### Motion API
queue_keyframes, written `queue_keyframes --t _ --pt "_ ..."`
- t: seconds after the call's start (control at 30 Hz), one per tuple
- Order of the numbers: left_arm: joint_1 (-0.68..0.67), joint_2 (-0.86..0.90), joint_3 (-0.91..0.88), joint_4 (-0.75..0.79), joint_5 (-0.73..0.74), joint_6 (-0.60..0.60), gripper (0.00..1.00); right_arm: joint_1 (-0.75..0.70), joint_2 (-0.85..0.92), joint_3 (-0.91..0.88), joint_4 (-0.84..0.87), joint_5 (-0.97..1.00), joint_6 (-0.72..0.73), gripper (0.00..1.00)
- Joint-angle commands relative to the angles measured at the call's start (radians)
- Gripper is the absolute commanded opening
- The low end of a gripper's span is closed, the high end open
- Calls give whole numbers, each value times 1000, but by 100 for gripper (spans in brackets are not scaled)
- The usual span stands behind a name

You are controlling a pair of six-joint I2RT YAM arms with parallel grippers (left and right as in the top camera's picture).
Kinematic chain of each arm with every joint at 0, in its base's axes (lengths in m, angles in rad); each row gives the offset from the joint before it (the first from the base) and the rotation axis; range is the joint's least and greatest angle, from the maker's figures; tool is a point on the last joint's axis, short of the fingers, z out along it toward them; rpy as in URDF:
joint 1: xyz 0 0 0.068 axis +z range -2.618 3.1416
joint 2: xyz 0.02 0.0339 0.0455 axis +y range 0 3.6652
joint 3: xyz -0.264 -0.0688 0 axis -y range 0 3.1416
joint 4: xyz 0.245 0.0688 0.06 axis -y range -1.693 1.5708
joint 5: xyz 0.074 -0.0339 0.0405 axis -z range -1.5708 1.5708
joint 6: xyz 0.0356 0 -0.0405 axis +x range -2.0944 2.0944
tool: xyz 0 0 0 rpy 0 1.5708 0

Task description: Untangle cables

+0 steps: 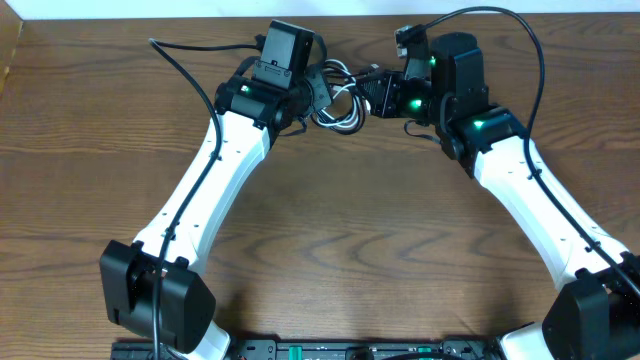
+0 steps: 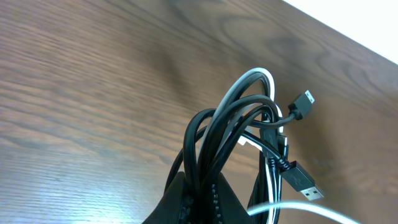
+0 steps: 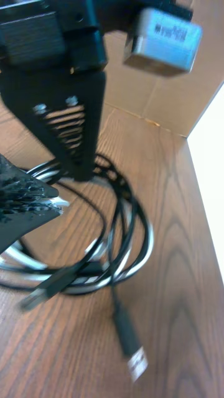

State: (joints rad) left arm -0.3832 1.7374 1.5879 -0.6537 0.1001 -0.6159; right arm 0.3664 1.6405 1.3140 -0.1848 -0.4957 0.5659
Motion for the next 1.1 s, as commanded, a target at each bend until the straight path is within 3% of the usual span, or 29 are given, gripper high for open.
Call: queue_keyframes --t 0.0,0.2,0.53,0.73,0.77,0.8,0.87,1.07 --pt "1 -13 2 1 148 40 7 21 -8 14 12 73 6 1" --pt "1 -14 2 19 281 35 7 89 34 14 13 150 6 1" --pt "44 -27 2 33 316 -67 8 95 92 14 -49 164 32 1" --pt "87 -30 2 123 488 -122 8 97 99 14 -72 169 24 1" --pt "93 -30 2 137 500 -130 8 97 99 14 -76 169 19 5" --pt "100 -30 2 148 502 -146 8 97 99 14 -80 169 11 20" --pt "112 -30 2 156 501 -149 7 90 99 14 -75 167 12 40" --pt "128 -30 2 155 423 -149 7 32 79 14 -14 45 16 56"
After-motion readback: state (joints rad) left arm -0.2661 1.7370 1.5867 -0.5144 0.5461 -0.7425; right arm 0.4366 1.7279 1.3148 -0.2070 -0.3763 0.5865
